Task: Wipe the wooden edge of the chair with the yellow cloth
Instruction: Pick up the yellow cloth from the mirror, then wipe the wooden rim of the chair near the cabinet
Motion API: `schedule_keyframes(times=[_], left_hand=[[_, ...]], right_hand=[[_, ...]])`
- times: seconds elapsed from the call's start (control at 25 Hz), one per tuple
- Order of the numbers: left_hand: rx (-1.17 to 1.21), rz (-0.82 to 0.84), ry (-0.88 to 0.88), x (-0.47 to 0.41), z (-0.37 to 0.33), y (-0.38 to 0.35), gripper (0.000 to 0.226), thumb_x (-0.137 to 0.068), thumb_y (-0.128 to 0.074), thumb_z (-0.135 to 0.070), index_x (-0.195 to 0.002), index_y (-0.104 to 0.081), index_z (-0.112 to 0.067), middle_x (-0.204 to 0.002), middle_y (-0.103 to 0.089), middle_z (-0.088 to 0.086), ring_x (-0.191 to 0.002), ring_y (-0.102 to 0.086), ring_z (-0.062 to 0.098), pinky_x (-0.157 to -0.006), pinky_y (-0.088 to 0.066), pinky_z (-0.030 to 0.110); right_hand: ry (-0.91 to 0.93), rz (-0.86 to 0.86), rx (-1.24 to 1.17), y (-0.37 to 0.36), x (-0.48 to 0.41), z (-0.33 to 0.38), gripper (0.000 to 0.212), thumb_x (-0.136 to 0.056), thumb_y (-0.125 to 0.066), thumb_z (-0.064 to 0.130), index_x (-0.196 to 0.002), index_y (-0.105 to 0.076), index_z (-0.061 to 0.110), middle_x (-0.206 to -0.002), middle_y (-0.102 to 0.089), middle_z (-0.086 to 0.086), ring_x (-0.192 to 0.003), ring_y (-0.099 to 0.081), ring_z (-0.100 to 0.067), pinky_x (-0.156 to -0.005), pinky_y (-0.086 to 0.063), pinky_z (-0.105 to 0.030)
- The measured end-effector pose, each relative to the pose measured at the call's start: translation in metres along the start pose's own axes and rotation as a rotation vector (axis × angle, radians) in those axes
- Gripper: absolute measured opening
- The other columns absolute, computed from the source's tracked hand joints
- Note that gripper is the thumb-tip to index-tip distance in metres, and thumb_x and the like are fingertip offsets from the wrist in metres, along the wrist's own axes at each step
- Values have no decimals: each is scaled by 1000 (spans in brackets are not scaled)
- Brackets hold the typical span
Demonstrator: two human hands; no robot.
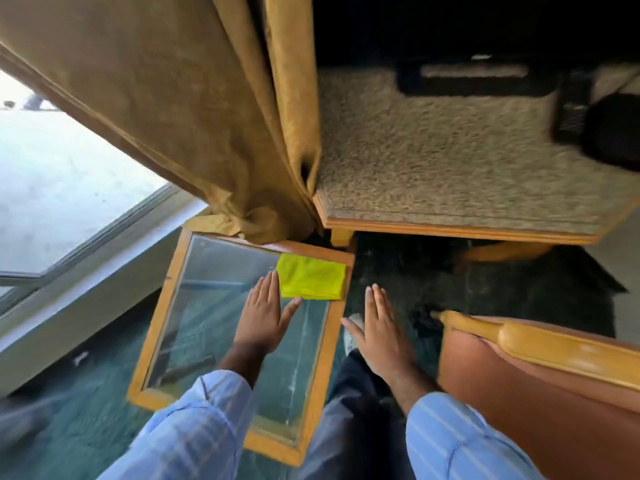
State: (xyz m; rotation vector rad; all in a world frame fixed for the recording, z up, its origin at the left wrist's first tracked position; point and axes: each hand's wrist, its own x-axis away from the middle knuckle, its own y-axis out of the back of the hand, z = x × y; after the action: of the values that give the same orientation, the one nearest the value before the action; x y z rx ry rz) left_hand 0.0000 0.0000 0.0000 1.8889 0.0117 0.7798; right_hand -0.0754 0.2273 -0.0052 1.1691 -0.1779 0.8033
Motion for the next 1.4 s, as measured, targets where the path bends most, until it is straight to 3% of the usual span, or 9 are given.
schedule_keyframes(times=[0.16, 0.28, 0.44, 0.68, 0.84, 0.96, 1.12, 1.24, 1.4], left_hand=[[57, 47, 269, -54, 44, -58, 82, -103, -41, -62, -161, -32, -4, -163, -46, 17, -155, -34, 33, -127, -18, 53], [287, 42, 375, -104, 70, -97, 82, -103, -52, -54, -159, -30, 2, -167, -37, 23, -156, -33, 35, -127, -24, 45], [452, -30, 485, -147, 84, -135, 78, -99, -64, -46, -154, -39, 4, -158, -44, 30, -149, -41, 42, -121, -32, 46], [550, -170, 620, -177, 73, -164, 47, -91, -77, -36, -117, -59, -2, -116, -69, 25, -111, -65, 43, -84, -49, 42], [821, -224, 654, -173, 53, -152, 10, -90, -76, -17, -90, -67, -12, -98, -73, 19, -100, -71, 41, -91, -58, 52], [1138, -247, 620, -136, 22, -134, 9, -92, -71, -4, -101, -70, -5, -103, -70, 23, -99, -65, 35, -92, -56, 54], [1319, -110, 546, -69, -43, -120, 22, -94, -66, -4, -116, -66, -2, -104, -68, 21, -95, -64, 31, -75, -55, 41], [1396, 114, 421, -32, -115, -107, 21, -97, -61, 0, -115, -68, -6, -99, -82, 11, -85, -79, 27, -61, -66, 35], [1473, 445, 151, -5, -241, -88, 42, -95, -59, -2, -136, -67, -12, -130, -76, 17, -117, -74, 38, -93, -60, 62]], right_hand=[[-364, 137, -323, -57, -70, -14, 72, -102, -58, 51, -155, -43, 5, -162, -46, -18, -144, -51, -33, -112, -49, -41], [-476, 95, -525, -101, -127, -20, 53, -100, -66, 41, -136, -64, 2, -138, -70, -17, -127, -67, -32, -101, -56, -39], [-481, 87, -541, -144, -167, -23, 48, -99, -67, 42, -135, -65, 9, -133, -73, -15, -120, -69, -33, -93, -56, -37], [-464, -81, -424, -172, -189, -18, 34, -91, -76, 39, -110, -73, 10, -130, -56, -9, -118, -60, -30, -87, -53, -34], [-493, -58, -705, -152, -193, -18, 16, -78, -79, 28, -81, -70, 15, -89, -65, -3, -85, -66, -27, -64, -46, -31], [-447, -100, -949, -116, -163, -26, 21, -78, -80, 18, -75, -59, 18, -72, -63, 0, -69, -59, -21, -60, -42, -31], [-375, -270, -1080, -46, -81, -80, 31, -79, -81, 7, -78, -62, 31, -76, -69, 10, -69, -63, 1, -63, -48, -16], [-387, -429, -1134, 8, -2, -139, 38, -81, -84, 2, -86, -69, 37, -80, -76, 10, -75, -69, 3, -70, -53, -18], [-396, -722, -1151, 98, 89, -214, 44, -82, -85, -1, -84, -75, 42, -79, -78, 28, -75, -70, 13, -69, -52, -6]])
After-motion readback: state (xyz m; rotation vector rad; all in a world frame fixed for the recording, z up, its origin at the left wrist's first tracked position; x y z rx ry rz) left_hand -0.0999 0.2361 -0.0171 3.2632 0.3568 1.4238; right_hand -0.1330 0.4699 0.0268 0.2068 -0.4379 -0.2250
